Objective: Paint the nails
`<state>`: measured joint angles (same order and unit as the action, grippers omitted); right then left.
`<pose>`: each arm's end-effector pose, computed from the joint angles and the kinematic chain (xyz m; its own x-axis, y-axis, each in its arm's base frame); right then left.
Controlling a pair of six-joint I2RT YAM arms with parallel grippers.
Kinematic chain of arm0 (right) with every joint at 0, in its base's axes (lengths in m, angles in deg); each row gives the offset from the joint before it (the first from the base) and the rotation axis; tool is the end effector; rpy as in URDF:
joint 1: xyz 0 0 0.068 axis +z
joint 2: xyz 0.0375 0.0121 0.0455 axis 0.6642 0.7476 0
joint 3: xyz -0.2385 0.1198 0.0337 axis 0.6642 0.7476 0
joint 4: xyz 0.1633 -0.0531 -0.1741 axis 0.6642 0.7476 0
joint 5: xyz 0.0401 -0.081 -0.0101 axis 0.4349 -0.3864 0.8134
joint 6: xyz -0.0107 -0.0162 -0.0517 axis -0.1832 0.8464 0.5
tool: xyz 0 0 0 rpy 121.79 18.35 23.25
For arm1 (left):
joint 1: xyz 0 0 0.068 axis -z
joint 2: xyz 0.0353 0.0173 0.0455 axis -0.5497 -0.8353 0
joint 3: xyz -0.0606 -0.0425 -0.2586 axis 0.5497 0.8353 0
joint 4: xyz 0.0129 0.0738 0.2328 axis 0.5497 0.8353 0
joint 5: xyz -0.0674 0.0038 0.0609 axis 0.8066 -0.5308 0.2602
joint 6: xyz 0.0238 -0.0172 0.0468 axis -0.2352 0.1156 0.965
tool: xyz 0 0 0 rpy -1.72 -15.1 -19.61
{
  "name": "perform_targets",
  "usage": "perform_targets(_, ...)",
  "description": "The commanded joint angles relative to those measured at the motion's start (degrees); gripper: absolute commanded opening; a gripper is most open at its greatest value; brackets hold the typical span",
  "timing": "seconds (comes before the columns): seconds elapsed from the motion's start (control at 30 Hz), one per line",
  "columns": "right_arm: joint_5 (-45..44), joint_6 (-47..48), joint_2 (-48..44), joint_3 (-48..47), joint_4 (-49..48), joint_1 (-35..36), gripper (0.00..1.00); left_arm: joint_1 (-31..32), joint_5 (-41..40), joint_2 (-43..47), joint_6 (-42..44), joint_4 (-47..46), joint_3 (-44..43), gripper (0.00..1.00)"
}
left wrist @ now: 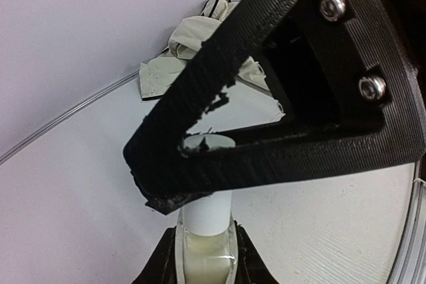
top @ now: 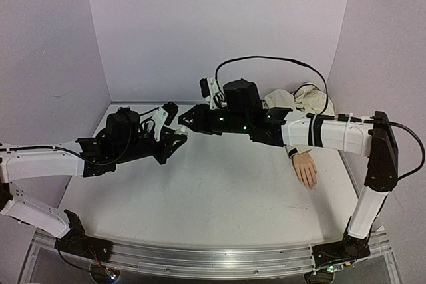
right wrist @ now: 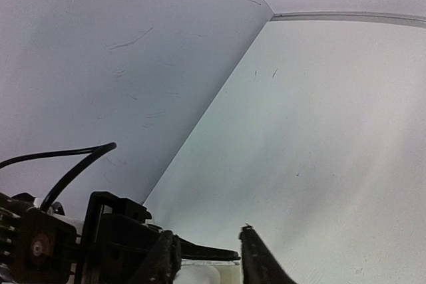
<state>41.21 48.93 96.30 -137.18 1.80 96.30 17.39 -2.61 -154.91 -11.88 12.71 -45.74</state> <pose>0.2404 0.3511 0.3443 -0.5540 0.3077 -0.7736 -0.7193 0.2909 0.6308 0.1721 -0.2100 0.2787 -0.1644 0.2392 -0.9570 0.7706 0.6368 0.0268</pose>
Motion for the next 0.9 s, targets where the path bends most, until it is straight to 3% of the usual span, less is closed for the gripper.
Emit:
perform_targets(0.0, -1.1, 1.5, -0.6, -2.4, -2.1, 0.5, 0.21, 0.3, 2.6, 0.5, -2.8, -1.1, -3.5, 0.0)
perform_targets(0.13, 3.9, 5.5, -1.7, -0.3, -4.3, 0.4, 0.02, -0.2, 10.0, 0.8, -5.5, -0.9, -4.1, 0.0)
perform_targets(0.2, 8.3, 9.9, -3.0, 1.8, -6.9, 0.4, 0.0, -1.9, 19.7, 1.2, -7.7, -1.0, -4.8, 0.0)
perform_targets(0.27, 20.5, 17.1, -4.5, 5.0, -12.2, 0.1, 0.0, -4.4, 34.2, 0.8, -10.1, -1.5, -5.9, 0.0)
perform_targets(0.37, 56.4, 22.3, -4.0, 7.5, -20.4, -0.8, 0.0, -7.5, 58.6, -0.6, -14.3, -5.6, -8.2, 0.0)
perform_targets(0.43, 64.3, 20.6, -3.4, 7.4, -21.2, -0.8, 0.0, -7.9, 70.6, -1.7, -16.7, -7.0, -10.0, 0.0)
perform_targets(0.5, 66.2, 21.1, -4.7, 8.8, -21.3, -0.9, 0.0, -8.0, 75.5, -2.3, -18.2, -7.0, -11.0, 0.0)
perform_targets(0.63, 65.0, 21.9, -6.4, 10.5, -21.4, -1.5, 0.0, -8.0, 67.9, -0.1, -15.7, -7.1, -8.6, 0.0)
perform_targets(0.73, 58.2, 20.4, -6.8, 10.5, -21.2, -3.0, 0.0, -8.0, 50.8, 2.0, -13.7, -6.9, -6.1, 0.0)
perform_targets(0.77, 52.7, 18.8, -7.3, 10.8, -21.0, -3.8, 0.08, -7.9, 44.3, 2.9, -12.4, -6.6, -4.9, 0.0)
perform_targets(0.8, 46.9, 18.0, -8.0, 11.0, -20.2, -4.7, 0.29, -7.6, 37.6, 3.7, -11.1, -6.3, -3.9, 0.0)
perform_targets(0.87, 34.3, 15.8, -9.4, 11.3, -16.3, -5.9, 0.54, -6.2, 25.2, 5.2, -7.8, -4.9, -2.3, 0.0)
